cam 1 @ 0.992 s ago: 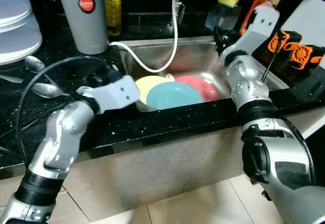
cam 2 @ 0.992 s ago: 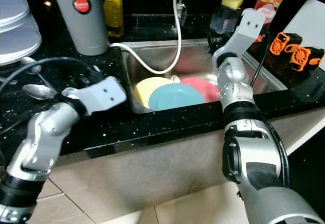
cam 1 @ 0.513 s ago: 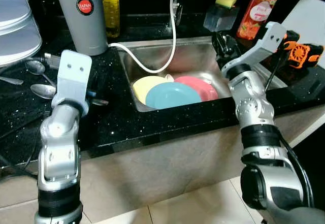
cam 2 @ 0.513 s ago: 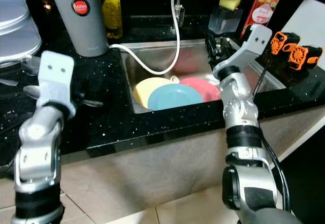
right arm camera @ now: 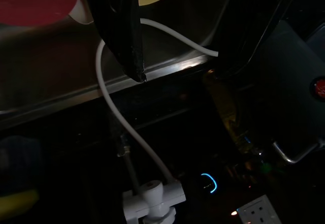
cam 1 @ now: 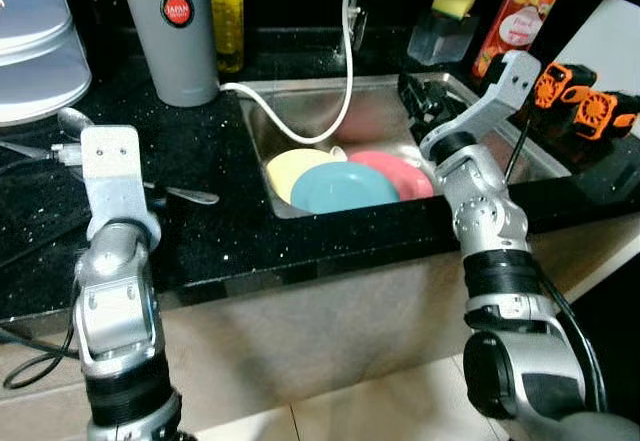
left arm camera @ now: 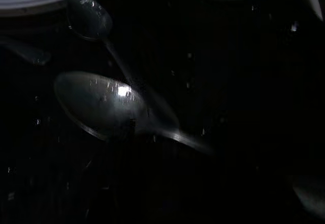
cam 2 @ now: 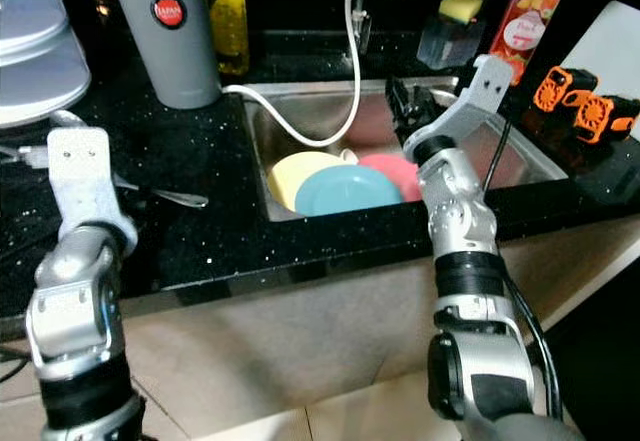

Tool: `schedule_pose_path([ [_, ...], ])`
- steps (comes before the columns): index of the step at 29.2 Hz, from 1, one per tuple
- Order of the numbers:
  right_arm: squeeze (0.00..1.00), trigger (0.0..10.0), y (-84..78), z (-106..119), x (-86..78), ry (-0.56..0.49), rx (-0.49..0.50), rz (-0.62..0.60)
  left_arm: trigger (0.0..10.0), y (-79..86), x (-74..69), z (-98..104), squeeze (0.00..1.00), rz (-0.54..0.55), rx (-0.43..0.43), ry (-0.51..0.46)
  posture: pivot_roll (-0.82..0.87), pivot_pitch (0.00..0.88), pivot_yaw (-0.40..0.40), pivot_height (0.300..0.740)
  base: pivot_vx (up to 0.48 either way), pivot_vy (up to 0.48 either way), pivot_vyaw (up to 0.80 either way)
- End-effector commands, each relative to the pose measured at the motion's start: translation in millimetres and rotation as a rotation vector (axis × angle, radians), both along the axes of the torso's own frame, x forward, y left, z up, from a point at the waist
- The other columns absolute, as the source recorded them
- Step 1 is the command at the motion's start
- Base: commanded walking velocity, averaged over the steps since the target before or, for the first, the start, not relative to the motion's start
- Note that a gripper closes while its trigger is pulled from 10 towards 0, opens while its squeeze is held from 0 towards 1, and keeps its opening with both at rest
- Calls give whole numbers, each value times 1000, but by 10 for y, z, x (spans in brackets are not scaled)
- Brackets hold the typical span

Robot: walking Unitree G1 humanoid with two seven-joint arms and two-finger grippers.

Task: Kitchen organization

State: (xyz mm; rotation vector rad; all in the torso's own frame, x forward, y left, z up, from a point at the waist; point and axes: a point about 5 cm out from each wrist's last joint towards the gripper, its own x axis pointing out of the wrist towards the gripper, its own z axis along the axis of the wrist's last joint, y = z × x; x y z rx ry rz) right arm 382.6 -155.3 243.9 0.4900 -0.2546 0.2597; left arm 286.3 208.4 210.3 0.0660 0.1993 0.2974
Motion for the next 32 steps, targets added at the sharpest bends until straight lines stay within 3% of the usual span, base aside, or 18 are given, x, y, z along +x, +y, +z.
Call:
schedule_pose_path([
  [1, 0, 10000, -3, 18, -6, 3, 3, 6, 10000, 6, 79, 31, 0, -7, 23, -1, 234, 33, -98, 740, 0, 0, 0],
  [5, 0, 10000, 6, 25, -29, -1, 1, 12, 10000, 7, 102, 100, 0, -12, 31, -17, 226, 34, -92, 740, 0, 0, 0],
  [8, 0, 10000, -7, 14, -58, 0, -2, 11, 10000, -11, 71, -20, 0, 4, -73, 38, 221, 35, -91, 740, 0, 0, 0],
  [9, 0, 10000, -7, 14, -58, 0, -2, 11, 10000, -11, 71, -20, 0, 4, -73, 38, 221, 35, -91, 740, 0, 0, 0],
  [10, 0, 10000, -23, 3, -65, 5, -6, 5, 10000, -9, 32, -154, 0, 25, -143, 97, 210, 38, -83, 740, 0, 0, 0],
  [12, 0, 10000, -23, 3, -65, 5, -6, 5, 10000, -9, 32, -154, 0, 25, -143, 97, 210, 38, -83, 740, 0, 0, 0],
  [14, 0, 10000, -33, -1, -68, 6, -9, 3, 10000, 9, 5, -191, 0, 20, -119, 115, 210, 39, -81, 740, 0, 0, 0],
  [18, 0, 10000, -59, -24, -73, 14, -16, -3, 10000, 234, -172, -248, 0, 6, -9, 175, 223, 36, -79, 740, 0, 0, 0],
  [25, 0, 10000, -8, -47, -65, 27, -24, 19, 10000, 420, -316, -329, 0, -15, 49, 255, 236, 34, -83, 740, 0, 0, 0],
  [28, 0, 10000, 13, -47, -63, 28, -29, 27, 10000, 471, -333, -320, 0, -23, 79, 264, 236, 34, -83, 740, 0, 0, 0],
  [32, 0, 10000, 18, -56, -68, 31, -33, 31, 10000, 629, -300, -220, 0, 50, 115, 224, 237, 30, -86, 740, 0, 0, 0],
])
